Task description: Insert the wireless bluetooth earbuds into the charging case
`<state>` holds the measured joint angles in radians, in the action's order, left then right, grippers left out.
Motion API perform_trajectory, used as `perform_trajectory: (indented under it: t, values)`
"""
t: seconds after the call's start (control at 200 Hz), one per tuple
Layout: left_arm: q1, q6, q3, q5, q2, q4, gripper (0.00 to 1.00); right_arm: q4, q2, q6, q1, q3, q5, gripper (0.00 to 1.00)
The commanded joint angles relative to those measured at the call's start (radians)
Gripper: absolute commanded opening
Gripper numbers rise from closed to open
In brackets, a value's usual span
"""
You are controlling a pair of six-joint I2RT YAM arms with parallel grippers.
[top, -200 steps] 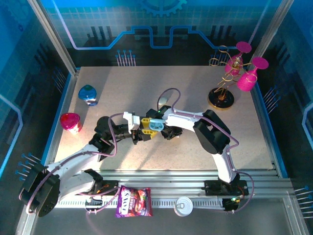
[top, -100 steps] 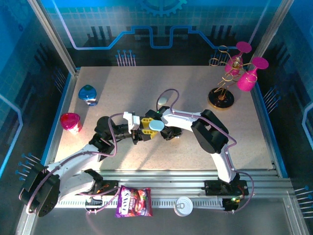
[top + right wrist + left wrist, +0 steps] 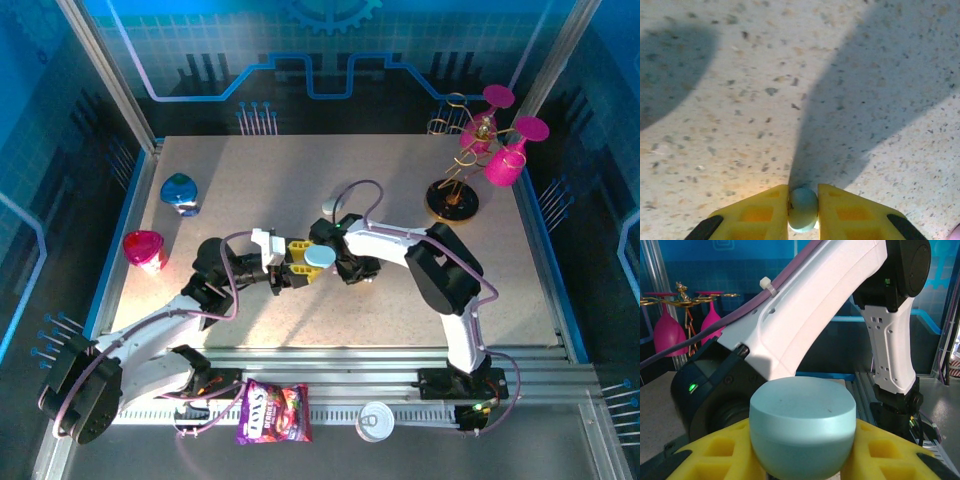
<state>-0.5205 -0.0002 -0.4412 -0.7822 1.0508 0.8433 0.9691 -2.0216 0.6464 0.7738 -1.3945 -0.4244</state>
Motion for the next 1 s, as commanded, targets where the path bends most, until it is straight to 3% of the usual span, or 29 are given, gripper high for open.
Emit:
perform_trajectory:
  t: [0.0, 0.215, 0.465, 0.6, 0.735, 0.911, 0.996]
  values:
    - [0.002, 0.000, -0.002, 0.000, -0.009, 0.013, 0.33, -0.037, 0.061, -0.019, -0.020, 0.034, 0.035, 0.23]
    - [0.008, -0.019, -0.002, 0.038, 0.020, 0.017, 0.33, -0.086, 0.180, -0.057, -0.023, 0.088, -0.010, 0.38]
    - [0.049, -0.125, -0.006, 0.081, 0.067, 0.071, 0.32, -0.344, 0.549, -0.194, -0.082, 0.325, 0.060, 0.60]
    - [0.063, -0.158, -0.011, 0.072, 0.084, 0.070, 0.32, -0.650, 0.857, -0.392, -0.115, 0.522, 0.306, 0.78]
    - [0.073, -0.178, -0.017, 0.043, 0.096, 0.068, 0.32, -0.899, 1.074, -0.502, -0.134, 0.667, 0.664, 0.84]
    - [0.073, -0.188, -0.030, -0.025, 0.111, 0.069, 0.32, -1.053, 1.110, -0.517, -0.122, 0.677, 0.877, 0.89]
    - [0.072, -0.202, -0.033, -0.059, 0.123, 0.088, 0.33, -1.082, 1.073, -0.519, -0.102, 0.647, 0.894, 0.91]
